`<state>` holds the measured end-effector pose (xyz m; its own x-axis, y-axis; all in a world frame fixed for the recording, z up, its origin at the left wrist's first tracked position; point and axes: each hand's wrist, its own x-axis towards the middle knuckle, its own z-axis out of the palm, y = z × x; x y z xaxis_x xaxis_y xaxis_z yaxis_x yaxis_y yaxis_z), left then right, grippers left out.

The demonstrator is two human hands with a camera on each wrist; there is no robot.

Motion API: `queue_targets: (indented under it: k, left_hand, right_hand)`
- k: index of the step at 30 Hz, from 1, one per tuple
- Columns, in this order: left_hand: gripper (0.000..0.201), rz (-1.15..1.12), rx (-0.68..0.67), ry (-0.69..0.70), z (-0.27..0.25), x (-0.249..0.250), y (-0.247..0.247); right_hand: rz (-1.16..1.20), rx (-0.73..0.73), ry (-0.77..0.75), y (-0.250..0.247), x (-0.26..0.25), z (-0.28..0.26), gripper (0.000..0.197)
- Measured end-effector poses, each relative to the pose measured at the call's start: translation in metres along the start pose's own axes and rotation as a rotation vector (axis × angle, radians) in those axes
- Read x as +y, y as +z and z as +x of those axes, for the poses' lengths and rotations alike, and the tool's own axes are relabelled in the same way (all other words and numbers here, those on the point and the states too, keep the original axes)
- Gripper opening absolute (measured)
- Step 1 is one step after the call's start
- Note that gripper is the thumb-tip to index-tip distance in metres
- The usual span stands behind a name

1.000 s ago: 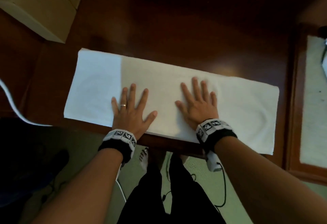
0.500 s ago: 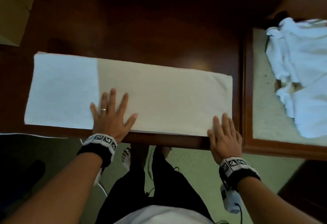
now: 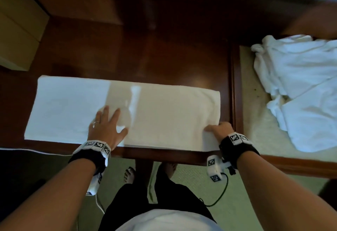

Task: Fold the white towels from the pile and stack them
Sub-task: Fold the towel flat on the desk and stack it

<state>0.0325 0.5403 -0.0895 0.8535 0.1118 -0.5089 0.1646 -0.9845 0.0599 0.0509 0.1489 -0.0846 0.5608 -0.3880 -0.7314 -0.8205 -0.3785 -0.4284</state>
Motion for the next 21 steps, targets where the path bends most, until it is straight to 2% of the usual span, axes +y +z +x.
queue_targets:
  k: [2, 5, 8, 11, 14, 18, 21]
  left_hand:
    - [0.079, -0.029, -0.037, -0.029, -0.001, 0.006, -0.006]
    - [0.070, -0.149, -0.048, -0.032, -0.003, 0.013, -0.016]
    - [0.061, -0.135, 0.018, 0.038, -0.006, 0.022, -0.026]
    - [0.057, -0.073, 0.059, 0.061, -0.007, 0.028, -0.030]
    - [0.057, -0.026, 0.052, 0.108, -0.006, 0.029, -0.028]
    - [0.048, -0.061, 0.064, 0.222, -0.009, 0.035, -0.024]
    - [0.046, -0.111, 0.062, 0.270, -0.003, 0.034, -0.021]
  right_hand:
    - [-0.025, -0.004, -0.035, -0.006, -0.006, 0.000, 0.037]
    - [-0.086, 0.111, -0.193, -0.030, -0.040, 0.001, 0.033]
    - [-0.180, 0.338, -0.395, -0.071, -0.097, 0.002, 0.021]
    - [-0.335, 0.551, -0.595, -0.110, -0.146, 0.001, 0.028]
    - [-0.428, 0.695, -0.705, -0.132, -0.179, -0.009, 0.026]
    - [-0.495, 0.770, -0.920, -0.114, -0.188, -0.029, 0.025]
    - [-0.562, 0.680, -1.069, -0.070, -0.173, -0.049, 0.027]
